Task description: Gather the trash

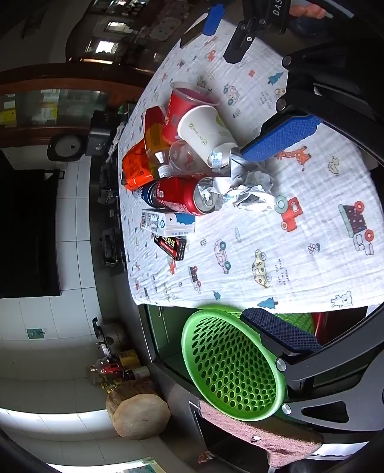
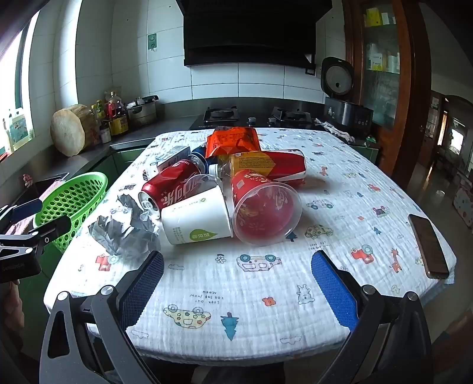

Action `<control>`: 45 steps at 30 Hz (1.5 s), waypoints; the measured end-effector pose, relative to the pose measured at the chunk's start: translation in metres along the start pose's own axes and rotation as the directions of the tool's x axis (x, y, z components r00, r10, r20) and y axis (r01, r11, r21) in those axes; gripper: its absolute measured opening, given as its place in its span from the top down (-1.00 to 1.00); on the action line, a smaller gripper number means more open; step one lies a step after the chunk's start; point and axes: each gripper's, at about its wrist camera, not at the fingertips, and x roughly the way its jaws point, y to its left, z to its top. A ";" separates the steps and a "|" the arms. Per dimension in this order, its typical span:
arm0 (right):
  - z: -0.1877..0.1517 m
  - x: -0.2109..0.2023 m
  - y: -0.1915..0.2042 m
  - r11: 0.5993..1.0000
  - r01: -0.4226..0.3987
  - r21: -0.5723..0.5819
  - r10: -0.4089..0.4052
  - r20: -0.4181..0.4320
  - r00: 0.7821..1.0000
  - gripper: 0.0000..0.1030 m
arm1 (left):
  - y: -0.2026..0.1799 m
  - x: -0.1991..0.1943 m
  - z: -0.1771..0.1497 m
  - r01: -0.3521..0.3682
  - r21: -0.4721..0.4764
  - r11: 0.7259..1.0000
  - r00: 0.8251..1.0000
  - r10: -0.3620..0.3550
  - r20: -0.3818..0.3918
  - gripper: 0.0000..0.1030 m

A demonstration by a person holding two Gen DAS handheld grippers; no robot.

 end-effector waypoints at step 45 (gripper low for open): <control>0.000 0.004 0.005 1.000 -0.002 -0.008 0.002 -0.008 1.000 -0.88 | 0.001 0.014 -0.008 0.000 -0.006 1.000 0.999 -0.001 -0.044 -0.90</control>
